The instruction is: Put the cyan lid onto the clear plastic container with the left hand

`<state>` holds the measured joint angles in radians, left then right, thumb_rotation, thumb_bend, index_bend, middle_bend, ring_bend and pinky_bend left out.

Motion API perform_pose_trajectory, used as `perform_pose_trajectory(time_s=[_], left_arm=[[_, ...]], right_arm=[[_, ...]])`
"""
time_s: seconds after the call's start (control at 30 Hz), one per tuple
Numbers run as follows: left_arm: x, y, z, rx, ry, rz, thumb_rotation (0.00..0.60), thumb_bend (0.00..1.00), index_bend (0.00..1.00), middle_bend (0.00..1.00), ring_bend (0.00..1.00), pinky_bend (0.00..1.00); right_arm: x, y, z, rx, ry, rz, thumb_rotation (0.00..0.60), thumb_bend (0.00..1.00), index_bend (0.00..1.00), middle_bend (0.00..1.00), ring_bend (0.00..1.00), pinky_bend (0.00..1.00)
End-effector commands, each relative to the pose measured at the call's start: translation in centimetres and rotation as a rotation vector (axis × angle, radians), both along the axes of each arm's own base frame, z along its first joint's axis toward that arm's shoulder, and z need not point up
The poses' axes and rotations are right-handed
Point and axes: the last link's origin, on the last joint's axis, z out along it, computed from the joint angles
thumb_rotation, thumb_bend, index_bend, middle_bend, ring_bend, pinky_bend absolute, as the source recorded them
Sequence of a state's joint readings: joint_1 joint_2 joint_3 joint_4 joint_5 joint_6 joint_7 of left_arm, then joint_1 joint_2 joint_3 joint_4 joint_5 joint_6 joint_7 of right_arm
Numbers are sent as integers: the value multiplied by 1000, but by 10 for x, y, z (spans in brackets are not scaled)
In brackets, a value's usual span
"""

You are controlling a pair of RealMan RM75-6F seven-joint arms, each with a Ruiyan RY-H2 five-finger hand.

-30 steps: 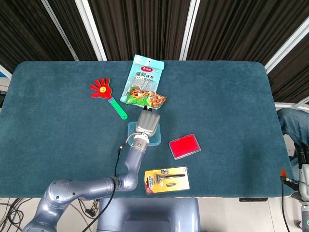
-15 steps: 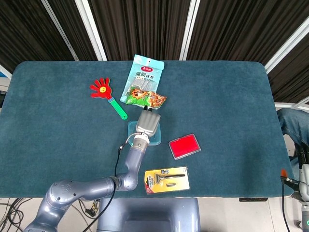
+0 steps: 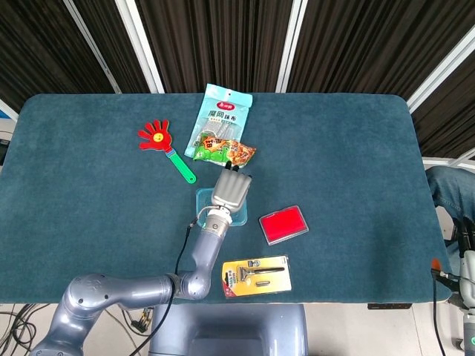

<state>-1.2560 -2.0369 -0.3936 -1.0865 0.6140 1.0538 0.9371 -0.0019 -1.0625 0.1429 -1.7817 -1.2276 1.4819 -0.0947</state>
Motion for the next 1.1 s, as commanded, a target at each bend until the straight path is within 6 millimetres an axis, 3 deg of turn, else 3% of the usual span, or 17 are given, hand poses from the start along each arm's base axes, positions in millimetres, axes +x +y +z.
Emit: perform_pose_trajectory(time_s=[0.03,0.43,1.1], left_arm=[[2,-5,12,17,-21,-23,600,511,611,529,270,187],[-9,-29,12,-101,26,-33,600,511,612,528,269,182],[-13,-42,11,-110,106,-70,600,511,628,528,269,168]], right_arm=[[-1,1,0,-3,1,2,600,414,35,0,0,0],[-1,2,-1,1,7,20,600,414,35,0,0,0],[1,1,-2,45,-7,94,600,414,35,0,0,0]])
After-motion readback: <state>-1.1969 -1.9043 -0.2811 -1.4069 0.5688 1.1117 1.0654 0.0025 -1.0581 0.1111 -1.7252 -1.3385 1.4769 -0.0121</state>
